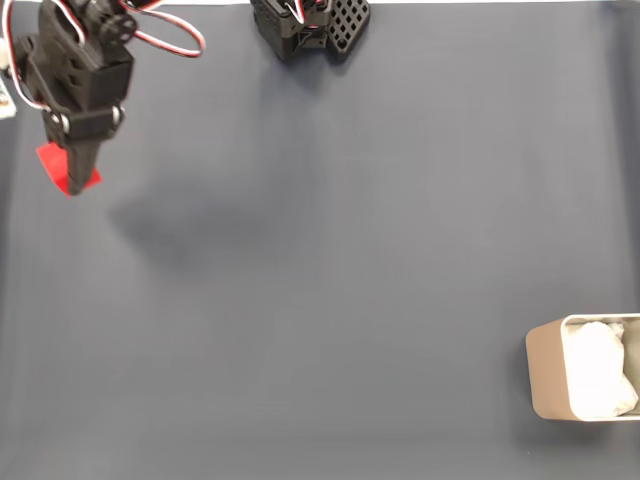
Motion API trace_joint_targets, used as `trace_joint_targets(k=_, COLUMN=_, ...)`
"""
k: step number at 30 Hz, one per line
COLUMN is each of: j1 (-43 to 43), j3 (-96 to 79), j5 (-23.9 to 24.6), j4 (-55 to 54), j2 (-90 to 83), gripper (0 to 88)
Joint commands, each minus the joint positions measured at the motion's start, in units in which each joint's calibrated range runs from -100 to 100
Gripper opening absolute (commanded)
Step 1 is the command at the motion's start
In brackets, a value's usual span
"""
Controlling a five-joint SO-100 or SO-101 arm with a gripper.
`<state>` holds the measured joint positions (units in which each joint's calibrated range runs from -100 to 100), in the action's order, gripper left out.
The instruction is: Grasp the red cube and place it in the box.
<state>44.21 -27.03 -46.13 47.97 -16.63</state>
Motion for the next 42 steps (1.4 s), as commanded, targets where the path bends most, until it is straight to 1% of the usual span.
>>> trace_joint_targets(k=1, j1=-3.38, j3=3.31, j5=0.29, j4=1.21, j2=-3.65, gripper=3.2)
trace_joint_targets(k=24, j1=-23.69, j3=11.25, j5=0.49, j4=9.0, j2=-6.16, gripper=3.4)
trace_joint_targets(k=42, j1=-36.61, j3=14.26, j5=0.68, j4=10.8, j2=-6.33, gripper=3.9)
